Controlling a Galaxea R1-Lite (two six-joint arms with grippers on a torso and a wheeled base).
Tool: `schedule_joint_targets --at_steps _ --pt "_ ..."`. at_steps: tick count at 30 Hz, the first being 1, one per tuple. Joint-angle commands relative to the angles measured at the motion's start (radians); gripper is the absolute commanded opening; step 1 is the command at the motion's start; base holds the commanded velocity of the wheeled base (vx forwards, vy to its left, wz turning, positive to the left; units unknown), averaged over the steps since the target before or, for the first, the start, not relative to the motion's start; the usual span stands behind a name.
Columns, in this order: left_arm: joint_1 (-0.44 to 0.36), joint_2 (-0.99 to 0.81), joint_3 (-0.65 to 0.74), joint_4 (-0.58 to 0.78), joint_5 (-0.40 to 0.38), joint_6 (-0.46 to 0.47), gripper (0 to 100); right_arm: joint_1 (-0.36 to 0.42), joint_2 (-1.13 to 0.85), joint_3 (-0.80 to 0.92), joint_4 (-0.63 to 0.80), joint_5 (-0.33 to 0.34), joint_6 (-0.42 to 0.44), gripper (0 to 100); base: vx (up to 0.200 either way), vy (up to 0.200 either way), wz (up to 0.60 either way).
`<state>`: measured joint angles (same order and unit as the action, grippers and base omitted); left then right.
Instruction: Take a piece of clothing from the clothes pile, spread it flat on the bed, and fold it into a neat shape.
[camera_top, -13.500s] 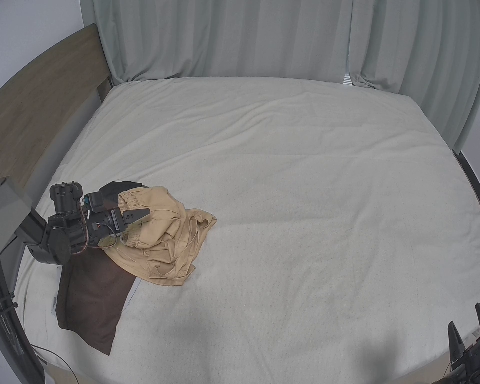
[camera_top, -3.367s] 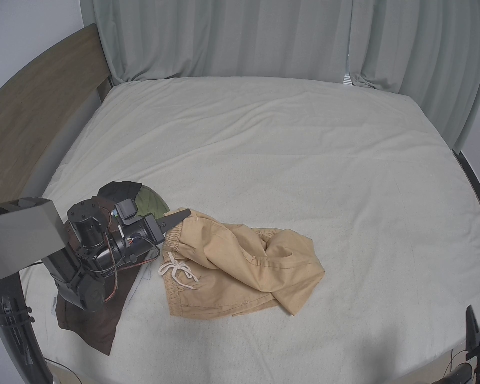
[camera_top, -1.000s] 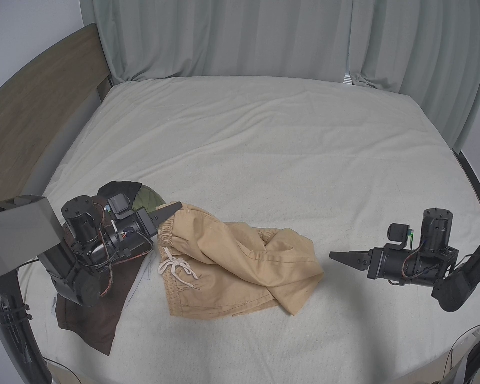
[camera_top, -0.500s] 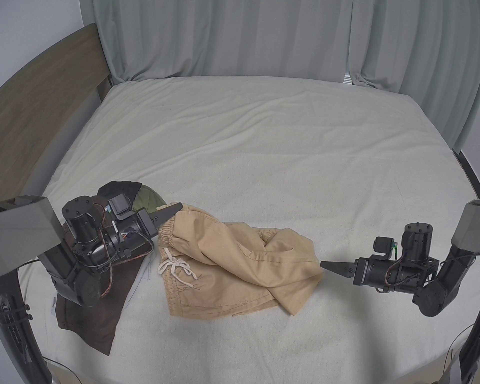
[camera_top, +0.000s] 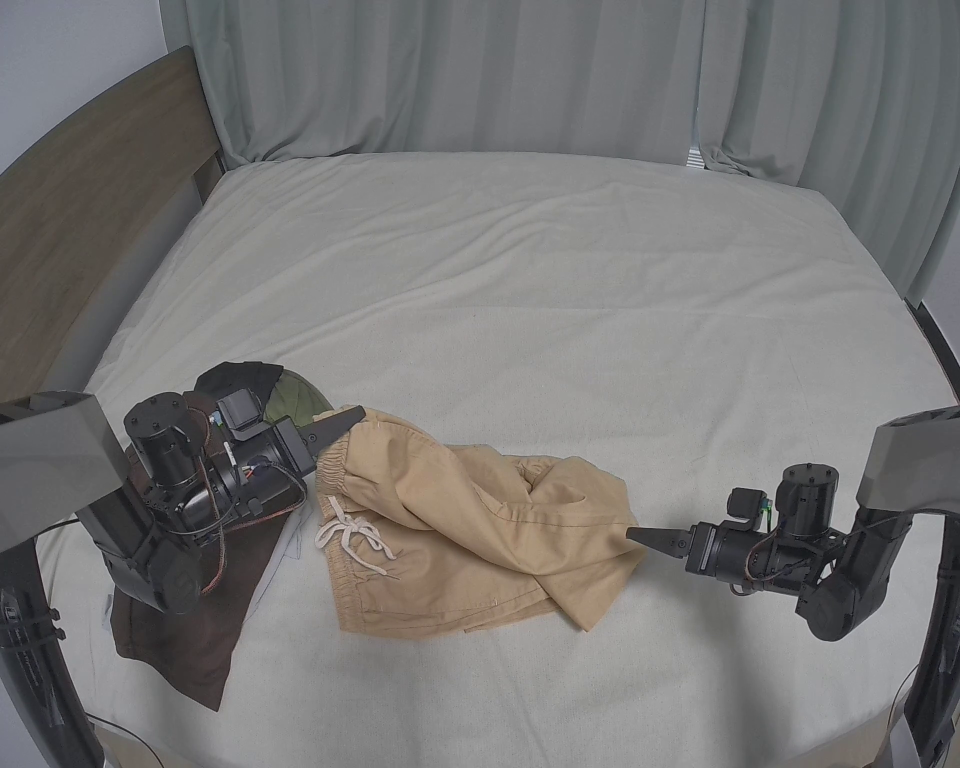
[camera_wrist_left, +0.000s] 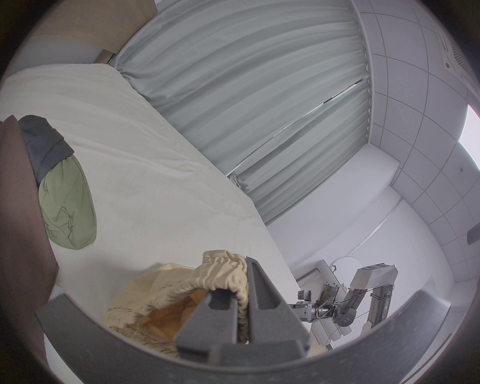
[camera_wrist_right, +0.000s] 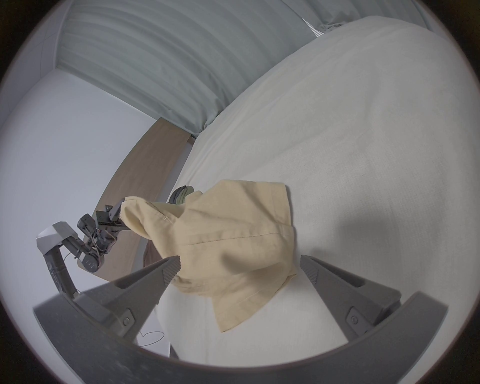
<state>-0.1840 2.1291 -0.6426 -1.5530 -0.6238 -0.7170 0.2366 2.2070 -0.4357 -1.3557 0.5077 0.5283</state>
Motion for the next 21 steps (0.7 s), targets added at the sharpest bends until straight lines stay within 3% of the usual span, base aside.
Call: schedule_joint_targets --at_steps 1,14,15,21 --pt "0.000 0.000 0.000 -0.001 0.001 -0.001 0 -0.002 0.123 -0.032 -0.063 -0.023 0.004 100 0.000 0.000 0.00" --pt "-0.002 -0.003 0.000 -0.001 -0.001 -0.001 0 0.023 0.197 -0.067 -0.180 -0.046 0.134 100 0.000 0.000 0.00" --pt "-0.002 -0.003 0.000 -0.001 -0.001 -0.001 0 0.023 0.195 -0.066 -0.181 -0.046 0.137 0 0.000 0.000 0.00" --pt "-0.002 -0.002 -0.002 0.001 0.001 -0.002 0 0.023 0.180 -0.055 -0.181 -0.046 0.136 0 0.000 0.000 0.00"
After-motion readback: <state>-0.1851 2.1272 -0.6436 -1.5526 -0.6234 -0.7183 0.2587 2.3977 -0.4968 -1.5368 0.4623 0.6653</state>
